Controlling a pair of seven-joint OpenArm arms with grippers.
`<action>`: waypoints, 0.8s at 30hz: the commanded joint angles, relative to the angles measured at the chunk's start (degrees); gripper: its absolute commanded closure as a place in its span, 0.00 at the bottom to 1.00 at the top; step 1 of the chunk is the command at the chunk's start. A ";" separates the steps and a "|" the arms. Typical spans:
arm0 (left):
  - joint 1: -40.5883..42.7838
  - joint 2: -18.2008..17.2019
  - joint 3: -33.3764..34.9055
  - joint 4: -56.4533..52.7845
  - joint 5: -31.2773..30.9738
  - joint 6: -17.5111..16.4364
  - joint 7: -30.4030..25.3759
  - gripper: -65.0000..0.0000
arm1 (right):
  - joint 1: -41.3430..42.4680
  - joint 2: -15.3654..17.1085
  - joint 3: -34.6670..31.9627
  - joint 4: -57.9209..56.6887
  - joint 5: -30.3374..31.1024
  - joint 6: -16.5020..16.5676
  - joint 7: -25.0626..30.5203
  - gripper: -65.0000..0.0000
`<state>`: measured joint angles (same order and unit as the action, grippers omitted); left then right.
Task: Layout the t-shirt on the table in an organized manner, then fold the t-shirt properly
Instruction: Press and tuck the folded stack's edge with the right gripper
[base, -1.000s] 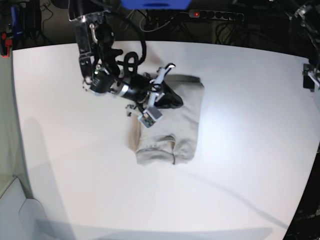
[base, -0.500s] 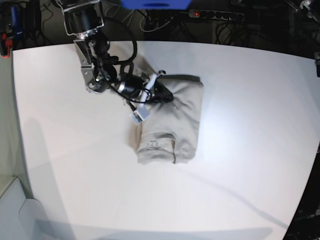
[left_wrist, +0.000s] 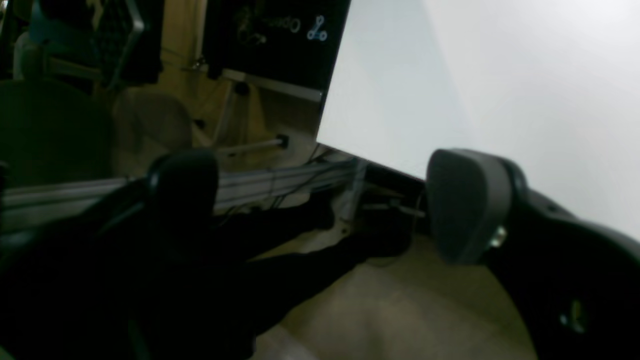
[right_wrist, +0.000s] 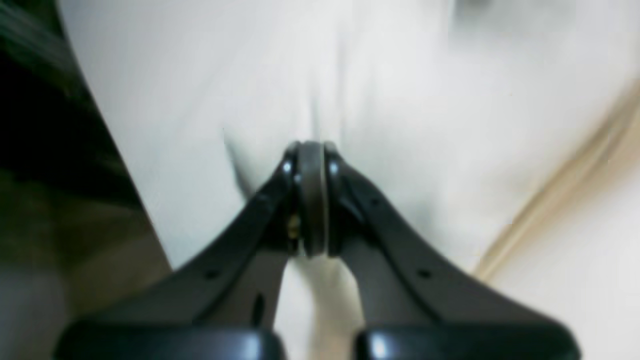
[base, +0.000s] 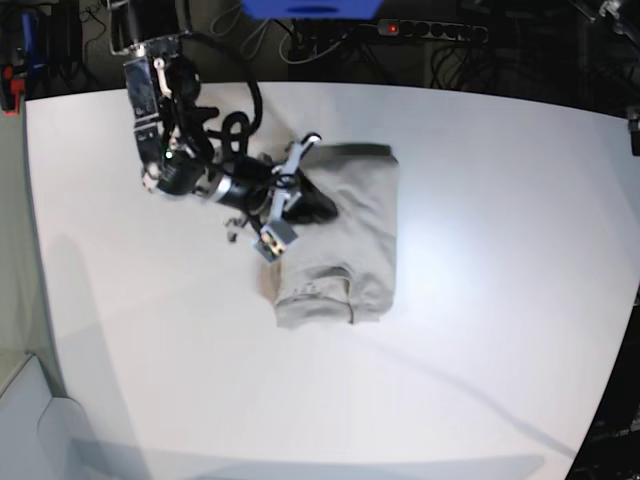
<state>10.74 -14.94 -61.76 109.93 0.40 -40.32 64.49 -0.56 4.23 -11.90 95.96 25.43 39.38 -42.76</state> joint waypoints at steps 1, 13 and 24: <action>-0.06 -1.37 -0.44 1.06 -0.45 0.32 -0.36 0.00 | 1.74 -0.05 0.16 1.05 0.55 0.62 -0.01 1.00; 4.42 -1.37 -5.80 1.15 -0.89 0.32 -0.80 0.00 | 12.82 0.21 0.16 -19.96 0.55 0.62 4.65 1.00; 5.39 -1.46 -6.95 1.06 -0.89 0.32 -0.80 0.00 | 13.26 1.35 0.08 -31.22 0.55 0.62 11.77 1.00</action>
<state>16.25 -15.20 -68.27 109.97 -0.49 -40.32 64.51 11.86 5.10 -11.81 64.14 26.63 39.59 -30.30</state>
